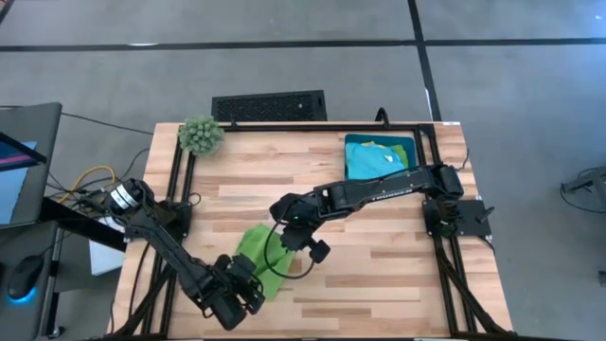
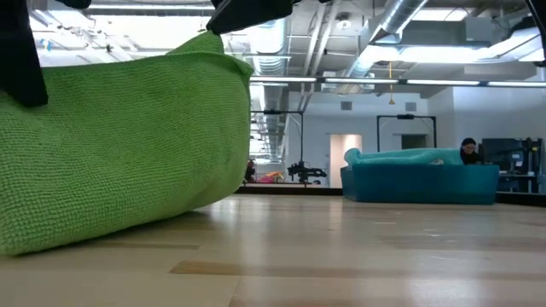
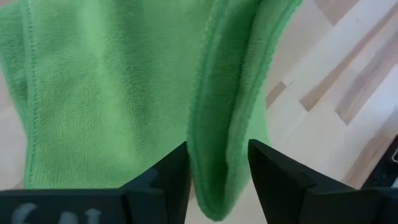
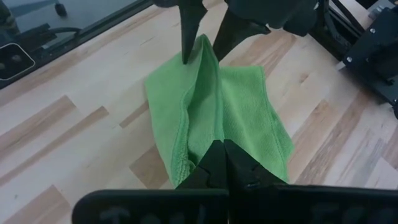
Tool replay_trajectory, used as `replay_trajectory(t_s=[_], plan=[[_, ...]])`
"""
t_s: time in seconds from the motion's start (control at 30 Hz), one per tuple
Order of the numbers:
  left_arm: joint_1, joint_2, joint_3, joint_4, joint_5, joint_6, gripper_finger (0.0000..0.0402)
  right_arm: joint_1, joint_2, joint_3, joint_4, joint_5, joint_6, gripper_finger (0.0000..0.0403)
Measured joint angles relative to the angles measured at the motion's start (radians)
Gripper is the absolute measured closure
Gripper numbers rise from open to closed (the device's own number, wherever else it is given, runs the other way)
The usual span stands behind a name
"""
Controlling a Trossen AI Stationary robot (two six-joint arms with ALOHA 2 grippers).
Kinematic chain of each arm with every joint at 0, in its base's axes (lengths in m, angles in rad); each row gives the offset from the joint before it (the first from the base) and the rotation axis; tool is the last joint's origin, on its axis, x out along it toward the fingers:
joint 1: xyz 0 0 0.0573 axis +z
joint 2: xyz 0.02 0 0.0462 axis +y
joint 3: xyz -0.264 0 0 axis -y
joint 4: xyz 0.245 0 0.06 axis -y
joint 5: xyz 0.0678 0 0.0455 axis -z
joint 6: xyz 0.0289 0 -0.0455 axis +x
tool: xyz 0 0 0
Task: Fold microfiber towels
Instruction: Fold the green microfiber cloth
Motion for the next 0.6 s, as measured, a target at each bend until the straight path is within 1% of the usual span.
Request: replay_trajectory(t_s=[0.07,0.13,0.23,0.3,0.43,0.6], plan=[[0.005,0.000,0.000,-0.004,0.007,-0.007,0.0265,0.000,0.000,0.000,0.000,0.000,-0.001,0.0401],[0.006,0.000,0.000,-0.004,0.025,-0.018,0.0290,0.000,0.000,0.000,0.000,0.000,-0.005,0.0401],[0.006,0.000,0.000,-0.004,0.070,-0.020,0.0348,0.000,0.000,0.000,0.002,0.000,-0.006,0.0401],[0.006,0.000,0.000,-0.006,0.073,-0.024,0.0386,0.000,0.000,0.000,0.010,0.000,-0.007,0.0401],[0.005,0.000,0.012,-0.040,0.068,-0.044,0.0397,-0.004,0.000,0.000,0.047,0.000,-0.024,0.0401],[0.004,-0.001,0.044,-0.165,0.121,-0.101,0.0400,-0.026,0.000,0.000,0.137,0.000,-0.025,0.0401]])
